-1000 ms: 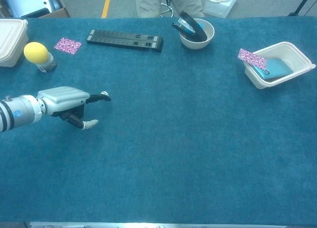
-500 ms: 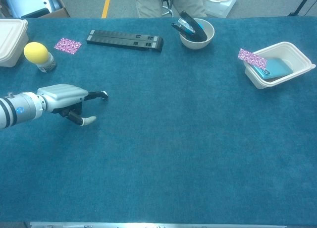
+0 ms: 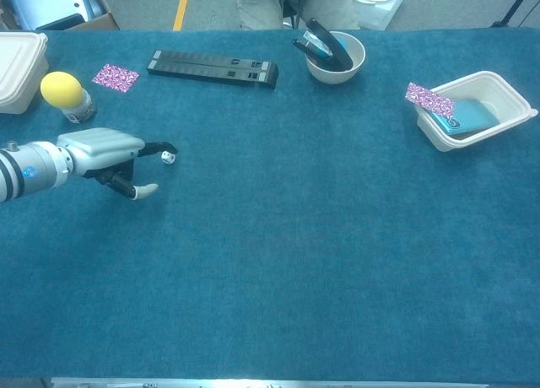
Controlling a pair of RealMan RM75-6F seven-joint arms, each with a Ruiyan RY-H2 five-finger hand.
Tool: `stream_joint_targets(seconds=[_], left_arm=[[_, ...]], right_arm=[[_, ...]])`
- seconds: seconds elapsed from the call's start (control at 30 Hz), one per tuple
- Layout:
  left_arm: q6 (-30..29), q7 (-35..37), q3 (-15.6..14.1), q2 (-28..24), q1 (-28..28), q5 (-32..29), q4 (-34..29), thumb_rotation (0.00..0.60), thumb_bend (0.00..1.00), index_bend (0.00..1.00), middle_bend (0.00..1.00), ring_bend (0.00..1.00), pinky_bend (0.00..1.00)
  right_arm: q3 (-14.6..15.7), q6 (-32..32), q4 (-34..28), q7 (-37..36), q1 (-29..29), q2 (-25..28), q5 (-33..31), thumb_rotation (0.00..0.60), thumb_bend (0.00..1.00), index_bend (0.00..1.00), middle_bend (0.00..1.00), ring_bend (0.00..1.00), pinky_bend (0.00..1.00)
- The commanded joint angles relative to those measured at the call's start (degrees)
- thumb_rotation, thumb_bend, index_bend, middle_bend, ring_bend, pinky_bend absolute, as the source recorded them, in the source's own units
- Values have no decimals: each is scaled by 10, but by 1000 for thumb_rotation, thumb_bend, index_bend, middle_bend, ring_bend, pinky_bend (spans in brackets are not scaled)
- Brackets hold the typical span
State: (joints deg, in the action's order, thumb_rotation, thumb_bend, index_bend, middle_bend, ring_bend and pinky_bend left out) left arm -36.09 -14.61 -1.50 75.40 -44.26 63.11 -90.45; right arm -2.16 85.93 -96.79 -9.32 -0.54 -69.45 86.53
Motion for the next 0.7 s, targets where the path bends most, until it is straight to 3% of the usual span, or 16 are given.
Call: stream_joint_targets(seconds=[0.03, 0.33, 0.7], left_arm=[[-3, -5, -3, -8, -2, -4, -6, 286, 404, 0, 1000, 1000, 1000], [-23, -7, -7, -23, 1, -1, -40, 288, 404, 0, 1000, 1000, 1000], [-16, -6, -8, 8, -8, -16, -31, 269, 404, 0, 1000, 1000, 1000]], right_arm=[[0, 0, 0, 0, 0, 0, 0, 600, 290, 254, 238, 52, 63], [2, 1, 1, -4, 0, 0, 4, 600, 290, 253, 238, 52, 63], [2, 2, 10, -15, 3, 1, -2, 600, 290, 253, 238, 52, 63]])
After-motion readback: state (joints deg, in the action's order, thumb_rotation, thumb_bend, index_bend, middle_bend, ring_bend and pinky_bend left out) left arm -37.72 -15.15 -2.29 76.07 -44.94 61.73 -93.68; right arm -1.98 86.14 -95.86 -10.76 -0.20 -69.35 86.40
